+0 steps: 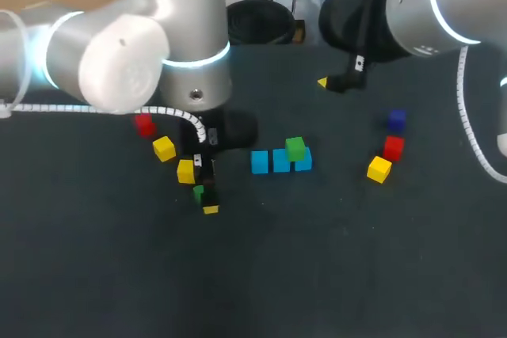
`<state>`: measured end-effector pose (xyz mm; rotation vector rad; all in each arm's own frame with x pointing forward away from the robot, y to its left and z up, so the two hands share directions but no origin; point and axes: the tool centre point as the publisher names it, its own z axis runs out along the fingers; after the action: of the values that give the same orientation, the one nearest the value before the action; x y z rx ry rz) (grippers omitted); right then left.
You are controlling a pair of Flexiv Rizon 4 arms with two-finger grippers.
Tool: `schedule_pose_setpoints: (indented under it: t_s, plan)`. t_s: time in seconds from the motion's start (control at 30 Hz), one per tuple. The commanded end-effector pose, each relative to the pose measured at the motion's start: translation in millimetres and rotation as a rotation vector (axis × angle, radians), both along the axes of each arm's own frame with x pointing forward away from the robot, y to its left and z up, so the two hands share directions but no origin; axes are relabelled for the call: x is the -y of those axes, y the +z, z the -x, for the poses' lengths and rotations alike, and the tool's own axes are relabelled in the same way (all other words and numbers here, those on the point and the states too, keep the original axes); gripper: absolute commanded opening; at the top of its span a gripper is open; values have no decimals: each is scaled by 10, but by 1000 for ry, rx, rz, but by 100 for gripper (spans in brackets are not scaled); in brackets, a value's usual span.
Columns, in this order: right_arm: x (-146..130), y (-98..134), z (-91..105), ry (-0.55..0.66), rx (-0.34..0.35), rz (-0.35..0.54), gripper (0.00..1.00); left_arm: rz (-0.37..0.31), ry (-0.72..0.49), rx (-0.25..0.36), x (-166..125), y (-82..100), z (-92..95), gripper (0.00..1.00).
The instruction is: Place the blue cubes, place green cubes on the blue cubes, place the yellow cubes on the green cubes, then place the red cubes on the yellow cubes, and place purple cube on the red cubes.
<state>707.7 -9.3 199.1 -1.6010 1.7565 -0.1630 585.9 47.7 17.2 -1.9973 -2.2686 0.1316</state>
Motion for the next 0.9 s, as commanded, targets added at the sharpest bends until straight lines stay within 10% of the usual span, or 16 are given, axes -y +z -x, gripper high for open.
schedule_pose_setpoints:
  t_s: [0.03, 0.53, 0.63, 0.8, 0.9]
  plan:
    - [-2, -25, 23, -36, 76, -8, 100, -90, -16, -12, 1, -36, -20, 100]
    - [-2, -25, 23, -36, 76, -8, 100, -83, 21, -5, -95, -147, -75, 100]
    - [-2, -25, 23, -36, 76, -8, 100, -76, 20, -4, -87, -147, -79, 54]
    - [-2, -25, 23, -36, 76, -8, 100, -73, 21, -1, -84, -146, -82, 8]
    - [-2, -25, 23, -36, 76, -8, 100, -71, 20, 0, -82, -145, -82, 0]
